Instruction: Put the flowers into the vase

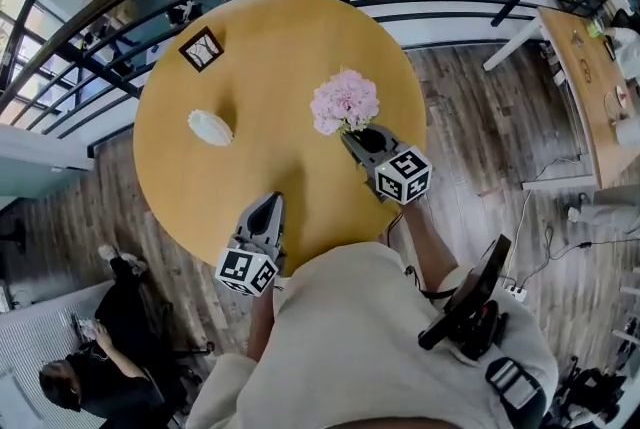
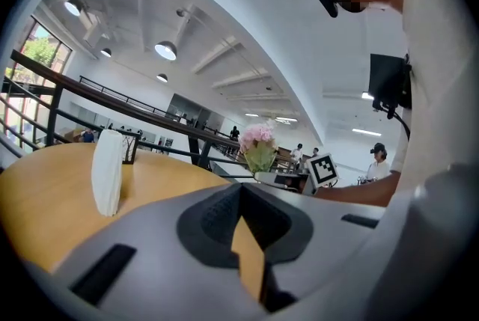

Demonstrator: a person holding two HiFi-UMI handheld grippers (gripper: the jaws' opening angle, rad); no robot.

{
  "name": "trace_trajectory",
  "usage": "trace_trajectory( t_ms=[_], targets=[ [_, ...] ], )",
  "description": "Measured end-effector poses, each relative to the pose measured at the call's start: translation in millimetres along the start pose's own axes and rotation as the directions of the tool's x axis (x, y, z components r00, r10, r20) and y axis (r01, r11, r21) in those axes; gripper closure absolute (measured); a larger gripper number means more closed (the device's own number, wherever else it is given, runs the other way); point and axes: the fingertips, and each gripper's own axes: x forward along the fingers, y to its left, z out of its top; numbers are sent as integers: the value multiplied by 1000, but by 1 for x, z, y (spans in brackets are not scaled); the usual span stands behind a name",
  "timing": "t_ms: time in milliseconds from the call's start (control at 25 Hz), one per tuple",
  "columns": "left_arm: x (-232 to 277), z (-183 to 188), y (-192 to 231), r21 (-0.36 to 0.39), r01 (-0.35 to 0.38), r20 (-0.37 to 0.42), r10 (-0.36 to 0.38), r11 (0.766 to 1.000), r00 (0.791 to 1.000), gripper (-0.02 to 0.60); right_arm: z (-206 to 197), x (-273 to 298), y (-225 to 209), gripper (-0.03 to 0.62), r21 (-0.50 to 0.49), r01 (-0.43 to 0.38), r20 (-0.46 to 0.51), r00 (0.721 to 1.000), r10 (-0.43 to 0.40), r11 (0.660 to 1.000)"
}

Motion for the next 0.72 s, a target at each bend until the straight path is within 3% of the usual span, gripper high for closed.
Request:
trace_trajectory(
  t_ms=[320,720],
  targets=[
    [-11,-6,-4,16,-50,10,50,999,999,575,0,11,15,527,-17,-66,-15,998,66,998],
    [-46,3,27,21,-146,30,145,989,989,575,65,65,73,528,-60,-208,115,970,214,976]
  ],
)
